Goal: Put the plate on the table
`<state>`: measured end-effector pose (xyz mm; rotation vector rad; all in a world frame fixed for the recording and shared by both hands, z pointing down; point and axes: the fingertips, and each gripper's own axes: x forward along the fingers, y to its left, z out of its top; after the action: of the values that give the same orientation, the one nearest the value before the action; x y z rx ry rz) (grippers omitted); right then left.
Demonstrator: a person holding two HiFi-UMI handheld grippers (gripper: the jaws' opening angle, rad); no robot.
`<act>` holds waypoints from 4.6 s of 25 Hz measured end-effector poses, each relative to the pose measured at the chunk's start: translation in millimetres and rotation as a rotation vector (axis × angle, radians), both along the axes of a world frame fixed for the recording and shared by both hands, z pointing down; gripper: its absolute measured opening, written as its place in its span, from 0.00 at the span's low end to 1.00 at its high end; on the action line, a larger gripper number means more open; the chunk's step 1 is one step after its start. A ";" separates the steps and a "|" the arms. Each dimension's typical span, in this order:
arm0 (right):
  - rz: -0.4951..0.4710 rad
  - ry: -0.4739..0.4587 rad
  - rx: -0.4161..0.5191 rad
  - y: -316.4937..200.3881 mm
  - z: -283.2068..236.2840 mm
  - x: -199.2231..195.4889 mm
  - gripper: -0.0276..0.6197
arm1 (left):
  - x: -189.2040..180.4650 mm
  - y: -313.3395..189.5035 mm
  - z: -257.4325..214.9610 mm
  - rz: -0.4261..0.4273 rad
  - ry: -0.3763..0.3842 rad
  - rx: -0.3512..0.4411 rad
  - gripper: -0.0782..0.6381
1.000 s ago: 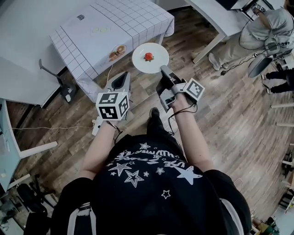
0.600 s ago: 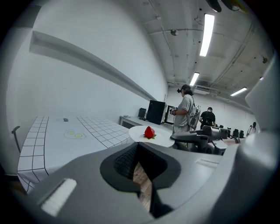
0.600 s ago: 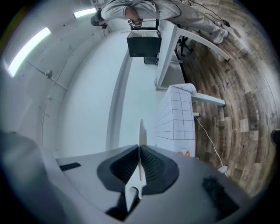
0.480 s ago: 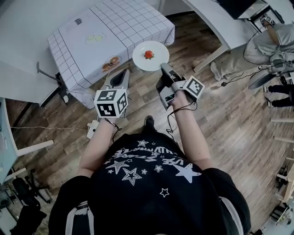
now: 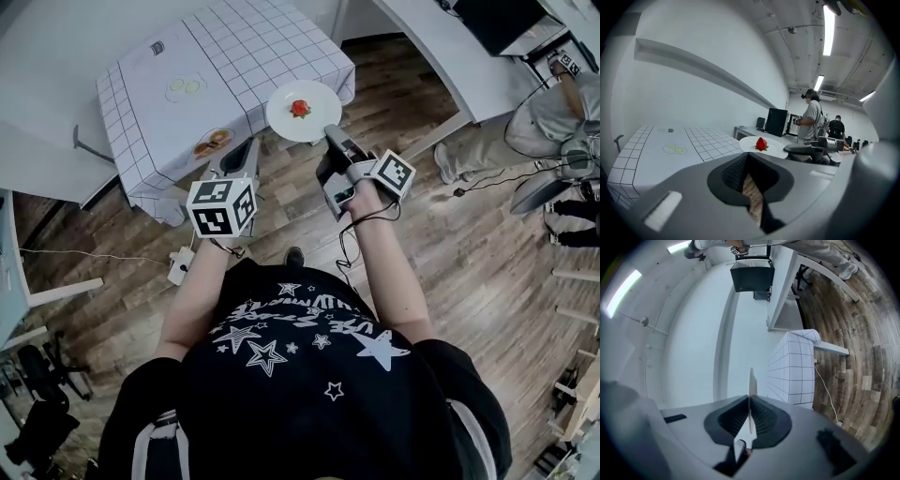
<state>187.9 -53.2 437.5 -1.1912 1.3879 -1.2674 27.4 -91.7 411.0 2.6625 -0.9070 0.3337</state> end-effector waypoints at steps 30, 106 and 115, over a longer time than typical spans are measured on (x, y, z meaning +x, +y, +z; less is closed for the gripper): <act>0.000 0.029 -0.052 -107.8 16.7 75.4 0.07 | 86.6 -118.2 22.0 0.063 0.019 -0.043 0.12; -0.578 0.299 -0.303 -391.5 139.9 160.2 0.07 | 114.7 -274.8 61.0 -0.565 -0.055 -0.111 0.12; -0.584 0.452 -0.331 -396.4 137.7 160.3 0.08 | 113.4 -281.0 67.6 -0.512 -0.064 -0.126 0.12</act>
<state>348.2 -449.7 575.3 -1.4096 2.0129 -1.7537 140.8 -372.8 478.5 2.2138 -1.4834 0.3372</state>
